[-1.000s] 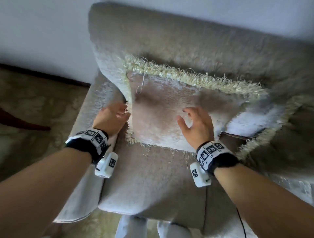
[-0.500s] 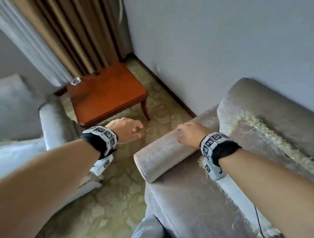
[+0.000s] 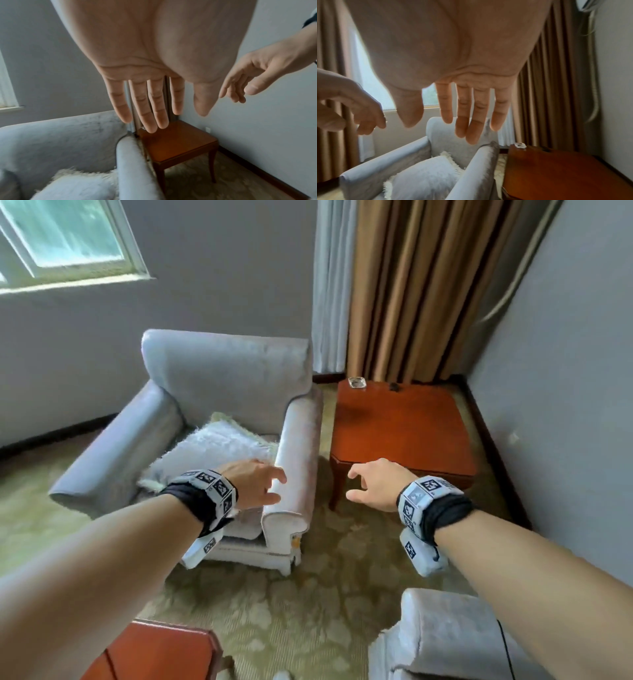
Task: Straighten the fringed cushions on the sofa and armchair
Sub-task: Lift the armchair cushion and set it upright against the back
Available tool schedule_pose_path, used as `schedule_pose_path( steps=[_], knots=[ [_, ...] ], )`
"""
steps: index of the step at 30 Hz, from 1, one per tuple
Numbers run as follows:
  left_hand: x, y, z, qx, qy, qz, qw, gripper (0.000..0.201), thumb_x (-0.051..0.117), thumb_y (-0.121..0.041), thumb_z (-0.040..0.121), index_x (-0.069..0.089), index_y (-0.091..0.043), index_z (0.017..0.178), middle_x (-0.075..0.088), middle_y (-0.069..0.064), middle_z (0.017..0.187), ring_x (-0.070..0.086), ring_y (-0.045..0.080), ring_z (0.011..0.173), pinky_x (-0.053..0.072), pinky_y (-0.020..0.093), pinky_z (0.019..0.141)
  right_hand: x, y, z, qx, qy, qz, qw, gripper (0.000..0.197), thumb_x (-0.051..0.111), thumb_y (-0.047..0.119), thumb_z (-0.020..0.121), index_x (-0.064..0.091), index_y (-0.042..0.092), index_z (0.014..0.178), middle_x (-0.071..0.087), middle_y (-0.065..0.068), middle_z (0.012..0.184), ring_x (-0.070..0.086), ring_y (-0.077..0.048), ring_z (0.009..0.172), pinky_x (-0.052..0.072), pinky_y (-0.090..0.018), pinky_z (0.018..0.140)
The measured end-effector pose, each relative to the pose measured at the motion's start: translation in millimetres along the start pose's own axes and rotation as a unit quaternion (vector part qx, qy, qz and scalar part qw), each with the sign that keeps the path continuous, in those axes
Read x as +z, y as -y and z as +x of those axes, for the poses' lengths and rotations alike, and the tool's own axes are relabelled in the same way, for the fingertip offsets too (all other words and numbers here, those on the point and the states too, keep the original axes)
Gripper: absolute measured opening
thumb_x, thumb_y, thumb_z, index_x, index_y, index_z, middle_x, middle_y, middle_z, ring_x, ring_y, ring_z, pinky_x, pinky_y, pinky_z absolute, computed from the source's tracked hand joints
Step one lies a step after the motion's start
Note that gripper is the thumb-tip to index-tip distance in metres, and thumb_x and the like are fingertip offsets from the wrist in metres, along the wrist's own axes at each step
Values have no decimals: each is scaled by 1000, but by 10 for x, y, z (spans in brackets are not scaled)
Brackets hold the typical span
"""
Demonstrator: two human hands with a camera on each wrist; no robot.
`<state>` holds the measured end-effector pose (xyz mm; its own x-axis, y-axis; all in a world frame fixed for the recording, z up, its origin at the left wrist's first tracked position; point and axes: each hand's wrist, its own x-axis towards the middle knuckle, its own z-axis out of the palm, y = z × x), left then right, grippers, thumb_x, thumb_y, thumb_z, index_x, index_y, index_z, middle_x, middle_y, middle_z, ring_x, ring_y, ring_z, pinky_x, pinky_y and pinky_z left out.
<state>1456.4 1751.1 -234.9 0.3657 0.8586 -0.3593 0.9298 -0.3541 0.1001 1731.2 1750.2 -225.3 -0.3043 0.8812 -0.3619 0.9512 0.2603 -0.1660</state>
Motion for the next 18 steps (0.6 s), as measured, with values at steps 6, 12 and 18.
schedule_pose_path(
  steps=[6, 12, 18],
  knots=[
    [-231, 1359, 191, -67, -10, -7, 998, 43, 57, -45, 96, 53, -34, 137, 68, -6, 122, 61, 18, 111, 42, 26, 83, -277, 1107, 1256, -94, 13, -4, 995, 52, 58, 52, 92, 53, 27, 137, 65, 0, 124, 62, -24, 113, 50, -37, 94],
    [-319, 2142, 490, -89, 8, -21, 996, 44, 55, -46, 97, 52, -33, 139, 68, -7, 122, 61, 16, 110, 41, 26, 81, -344, 1610, 2300, -134, 46, -23, 990, 52, 58, 54, 92, 54, 27, 136, 66, 1, 124, 61, -24, 115, 48, -35, 93],
    [-349, 2917, 1030, -119, 26, -15, 992, 45, 54, -52, 95, 50, -39, 138, 67, -12, 119, 62, 15, 111, 51, 32, 90, -374, 1849, 3472, -168, 82, -37, 982, 53, 58, 54, 92, 52, 27, 137, 67, -1, 122, 61, -25, 115, 49, -38, 98]
  ],
)
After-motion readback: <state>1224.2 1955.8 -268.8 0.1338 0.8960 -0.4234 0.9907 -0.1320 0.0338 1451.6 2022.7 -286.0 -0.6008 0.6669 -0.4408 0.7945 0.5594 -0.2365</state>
